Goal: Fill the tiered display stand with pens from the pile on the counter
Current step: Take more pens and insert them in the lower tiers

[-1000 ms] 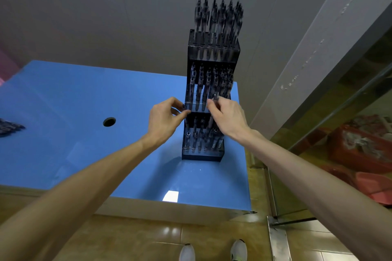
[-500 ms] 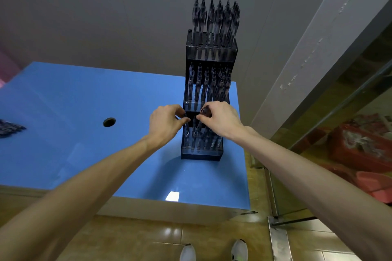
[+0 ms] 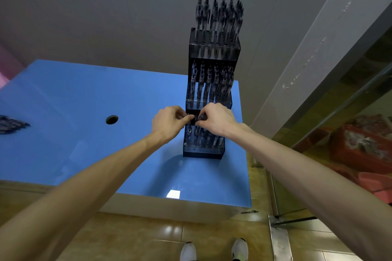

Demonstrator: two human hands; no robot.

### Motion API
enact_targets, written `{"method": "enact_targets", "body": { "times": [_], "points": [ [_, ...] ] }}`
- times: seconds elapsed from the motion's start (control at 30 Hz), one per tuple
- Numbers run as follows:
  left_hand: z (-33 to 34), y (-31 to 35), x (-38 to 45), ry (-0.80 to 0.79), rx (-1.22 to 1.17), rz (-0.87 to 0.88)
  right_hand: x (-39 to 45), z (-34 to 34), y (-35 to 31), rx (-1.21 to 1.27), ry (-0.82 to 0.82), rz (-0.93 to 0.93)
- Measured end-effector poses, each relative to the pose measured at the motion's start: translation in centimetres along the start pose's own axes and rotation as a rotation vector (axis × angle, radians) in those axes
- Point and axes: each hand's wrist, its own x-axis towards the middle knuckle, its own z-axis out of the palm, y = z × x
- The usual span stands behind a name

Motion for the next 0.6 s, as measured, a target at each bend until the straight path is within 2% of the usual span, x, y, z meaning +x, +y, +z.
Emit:
{"method": "enact_targets", "body": {
  "times": [0.3, 0.43, 0.6],
  "points": [
    [0.3, 1.5, 0.7, 0.080, 0.097, -0.018, -0.1, 0.1, 0.3, 0.038, 0.032, 0.041],
    [0.8, 1.6, 0.7, 0.063, 0.127, -0.049, -0.2, -0.1, 0.9, 0.090, 0.025, 0.035],
    [0.3, 1.2, 0.6, 0.010, 0.120, -0.029, -0.1, 0.4, 0.4, 0.033, 0.030, 0.017]
  ]
}}
